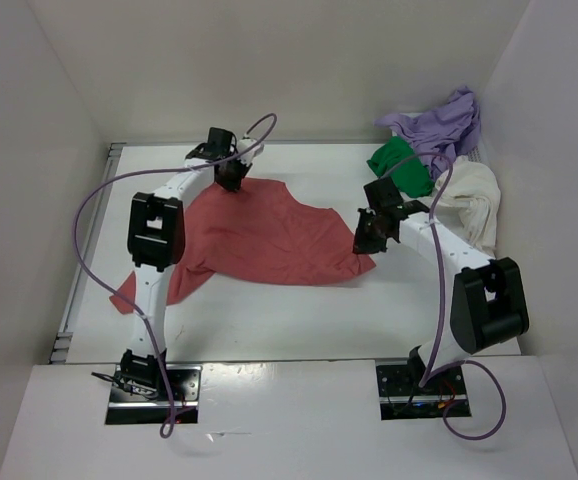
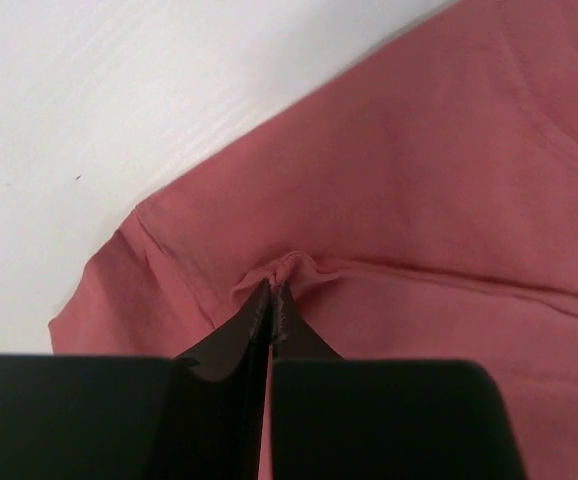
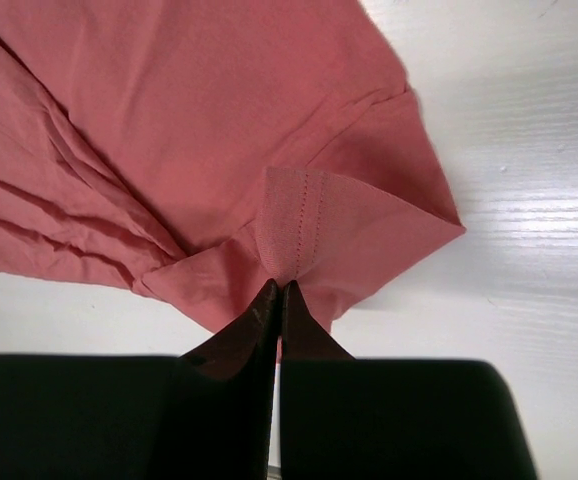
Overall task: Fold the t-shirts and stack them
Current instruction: Flatten out the tshirt
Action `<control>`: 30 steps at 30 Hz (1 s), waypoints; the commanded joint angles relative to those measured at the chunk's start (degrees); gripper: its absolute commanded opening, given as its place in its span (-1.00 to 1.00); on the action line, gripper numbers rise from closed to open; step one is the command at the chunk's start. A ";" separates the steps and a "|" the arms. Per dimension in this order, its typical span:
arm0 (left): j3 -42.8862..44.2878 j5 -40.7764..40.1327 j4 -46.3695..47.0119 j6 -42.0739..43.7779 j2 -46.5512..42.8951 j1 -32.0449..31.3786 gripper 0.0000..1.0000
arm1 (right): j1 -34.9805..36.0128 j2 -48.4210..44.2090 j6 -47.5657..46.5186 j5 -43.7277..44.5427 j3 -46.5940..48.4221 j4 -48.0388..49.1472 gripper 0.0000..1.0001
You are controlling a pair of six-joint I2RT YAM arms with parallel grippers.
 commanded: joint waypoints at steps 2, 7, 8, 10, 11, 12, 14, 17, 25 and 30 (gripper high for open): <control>0.11 5.13 -1.52 1.28 -11.53 2.42 -1.00 | -4.71 -3.58 -3.38 1.23 7.12 -3.09 -1.00; -0.66 7.15 -8.56 4.78 -26.80 6.38 -1.00 | -9.91 -9.56 -5.86 0.08 12.32 -8.10 -1.00; -5.89 6.63 -9.08 6.27 -30.05 6.91 -1.00 | -10.44 -12.44 -5.86 0.08 12.32 -8.72 -1.00; -12.07 4.70 -10.93 10.74 -40.60 6.91 -1.00 | -10.44 -15.36 -4.81 -1.32 8.82 -9.86 -1.00; -17.84 4.08 -13.28 11.90 -43.94 6.91 -1.00 | -10.44 -18.85 -3.41 -3.06 7.50 -9.87 -1.00; -20.42 3.55 -14.87 12.96 -50.33 6.91 -1.00 | -9.92 -20.54 -2.61 -3.69 4.53 -10.56 -1.00; -24.82 1.98 -20.22 15.51 -56.16 7.53 -1.00 | -9.22 -23.71 -0.51 -4.39 2.05 -11.09 -1.00; -34.31 -1.10 -23.24 17.35 -67.49 9.71 -1.00 | -7.99 -27.24 0.12 -4.92 -0.41 -11.10 -1.00; -36.56 3.20 -13.85 10.25 -55.17 11.40 -1.00 | -8.50 9.36 -8.05 -6.25 25.71 -9.41 -1.00; 37.36 2.31 -17.50 -2.12 -24.60 16.91 -1.00 | -11.66 39.63 -5.72 -3.00 101.91 -23.33 -1.00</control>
